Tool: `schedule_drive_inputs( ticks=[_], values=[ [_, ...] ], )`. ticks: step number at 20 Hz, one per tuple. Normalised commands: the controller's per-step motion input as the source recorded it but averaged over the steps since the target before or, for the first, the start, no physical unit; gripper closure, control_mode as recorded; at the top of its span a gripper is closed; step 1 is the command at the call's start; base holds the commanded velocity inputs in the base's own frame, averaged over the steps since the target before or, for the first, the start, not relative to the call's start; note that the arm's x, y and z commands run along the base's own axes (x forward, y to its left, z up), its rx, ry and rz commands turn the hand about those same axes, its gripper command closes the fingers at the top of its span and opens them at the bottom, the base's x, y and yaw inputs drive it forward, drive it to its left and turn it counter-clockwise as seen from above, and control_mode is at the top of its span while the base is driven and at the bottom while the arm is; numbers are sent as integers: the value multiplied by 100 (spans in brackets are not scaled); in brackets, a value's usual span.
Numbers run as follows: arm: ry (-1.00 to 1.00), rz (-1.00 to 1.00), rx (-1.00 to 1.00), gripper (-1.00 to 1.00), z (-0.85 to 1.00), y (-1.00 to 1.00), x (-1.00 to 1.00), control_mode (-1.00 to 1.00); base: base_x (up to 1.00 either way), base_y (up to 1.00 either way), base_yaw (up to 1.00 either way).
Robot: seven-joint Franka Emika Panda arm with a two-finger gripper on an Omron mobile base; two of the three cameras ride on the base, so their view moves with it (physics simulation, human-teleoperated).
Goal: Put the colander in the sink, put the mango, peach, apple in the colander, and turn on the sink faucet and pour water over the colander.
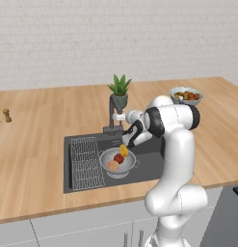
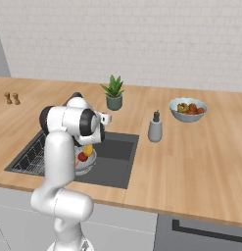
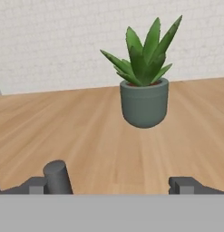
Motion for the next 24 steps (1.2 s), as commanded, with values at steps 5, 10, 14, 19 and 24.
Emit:
schedule_drive_inputs(
  ticks=[5, 10, 14, 19, 24],
  values=[
    [0, 0, 0, -100, 0, -19, 0, -100, 0, 0, 0],
    [0, 0, 0, -100, 0, -48, 0, -100, 0, 0, 0],
    [0, 0, 0, -100, 0, -61, 0, -100, 0, 0, 0],
    [0, 1, 0, -100, 0, -80, 0, -100, 0, 0, 0],
    [0, 0, 0, -100, 0, -75, 0, -100, 0, 0, 0]
  ],
)
